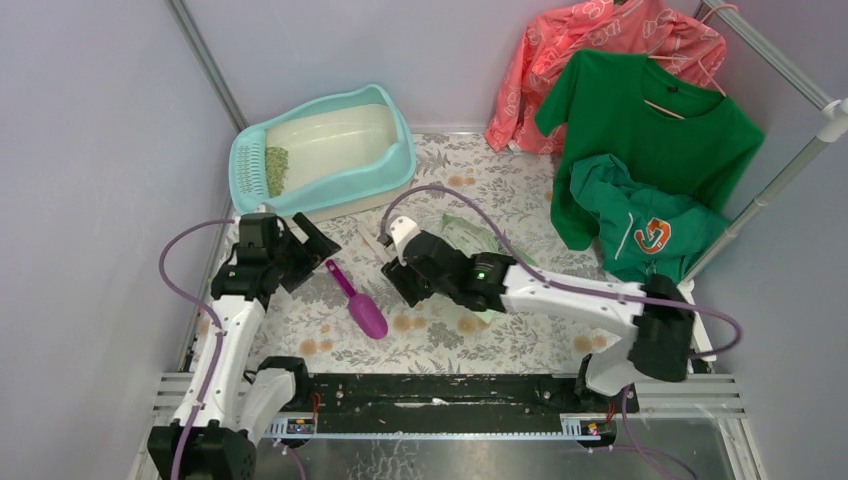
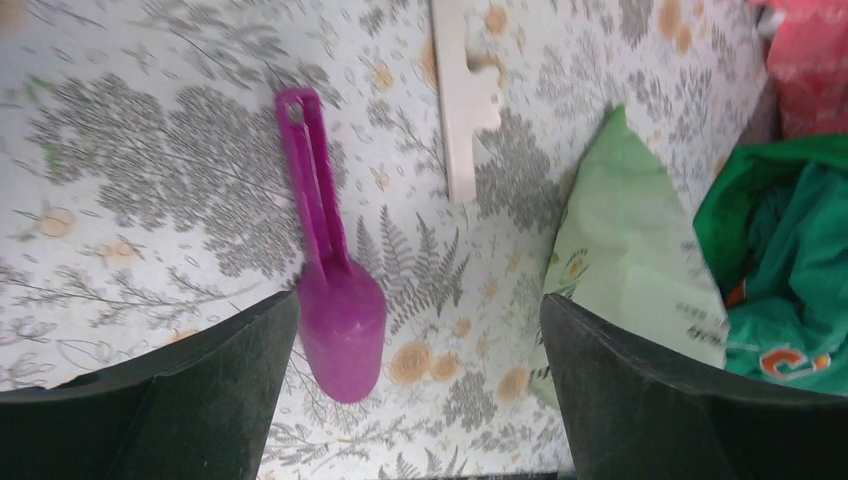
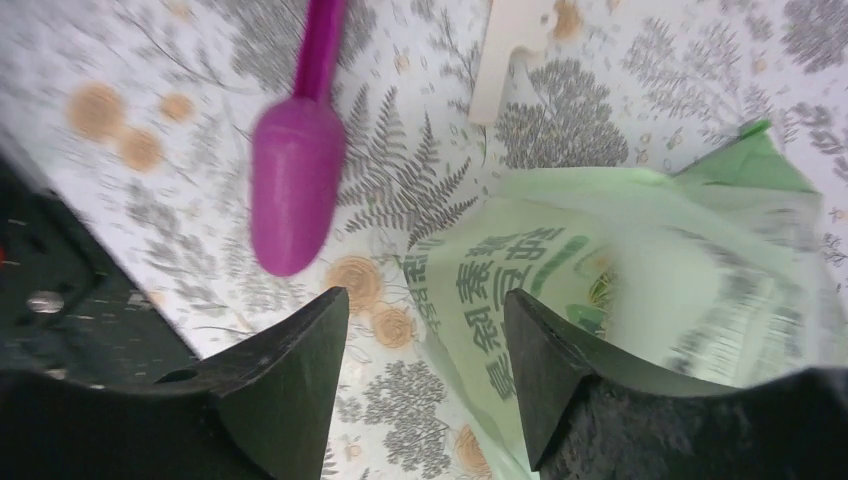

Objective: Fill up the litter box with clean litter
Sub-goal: Open the cat litter bag at the center of the board, then pick up the spatula from the center of the board.

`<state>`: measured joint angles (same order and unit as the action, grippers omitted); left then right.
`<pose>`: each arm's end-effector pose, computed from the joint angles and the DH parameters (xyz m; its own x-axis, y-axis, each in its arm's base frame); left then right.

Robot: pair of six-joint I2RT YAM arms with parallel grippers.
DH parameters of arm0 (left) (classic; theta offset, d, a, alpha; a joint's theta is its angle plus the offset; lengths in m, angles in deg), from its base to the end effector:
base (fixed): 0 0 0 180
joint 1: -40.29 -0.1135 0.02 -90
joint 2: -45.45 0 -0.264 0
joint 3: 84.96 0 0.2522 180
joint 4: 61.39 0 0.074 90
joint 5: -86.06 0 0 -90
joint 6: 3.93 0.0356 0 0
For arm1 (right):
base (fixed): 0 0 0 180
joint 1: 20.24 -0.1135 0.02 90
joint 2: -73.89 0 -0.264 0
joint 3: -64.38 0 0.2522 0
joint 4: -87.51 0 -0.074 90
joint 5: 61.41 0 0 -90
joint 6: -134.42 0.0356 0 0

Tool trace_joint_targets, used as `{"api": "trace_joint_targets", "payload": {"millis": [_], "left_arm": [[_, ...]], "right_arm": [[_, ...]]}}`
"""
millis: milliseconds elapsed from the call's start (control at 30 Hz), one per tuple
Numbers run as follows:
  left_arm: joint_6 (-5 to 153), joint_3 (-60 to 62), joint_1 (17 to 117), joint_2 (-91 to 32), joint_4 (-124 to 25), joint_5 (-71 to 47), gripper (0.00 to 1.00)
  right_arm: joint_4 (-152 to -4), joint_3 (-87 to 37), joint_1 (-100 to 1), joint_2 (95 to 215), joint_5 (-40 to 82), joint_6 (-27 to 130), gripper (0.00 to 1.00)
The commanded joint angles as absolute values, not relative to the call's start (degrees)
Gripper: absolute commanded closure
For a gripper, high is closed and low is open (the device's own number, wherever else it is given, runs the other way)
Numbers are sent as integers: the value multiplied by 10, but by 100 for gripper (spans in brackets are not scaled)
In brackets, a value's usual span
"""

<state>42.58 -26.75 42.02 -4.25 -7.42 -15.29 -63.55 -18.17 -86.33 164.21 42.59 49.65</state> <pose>0.1748 -0.0123 0.2745 -0.6322 -0.6560 -0.4123 -0.3687 0.7228 -0.5845 0.1531 0.3241 0.2785 -0.3150 -0.4922 -0.8115 -0.7830 0.6180 -0.0709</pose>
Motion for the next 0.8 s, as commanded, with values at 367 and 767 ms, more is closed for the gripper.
{"api": "trace_joint_targets", "payload": {"millis": [367, 767], "left_arm": [[490, -234, 165, -76, -79, -250, 2], [469, -275, 142, -40, -91, -272, 1]], "right_arm": [[-620, -342, -911, 1773, 396, 572, 25], [-557, -540, -907, 2007, 421, 565, 18]]}}
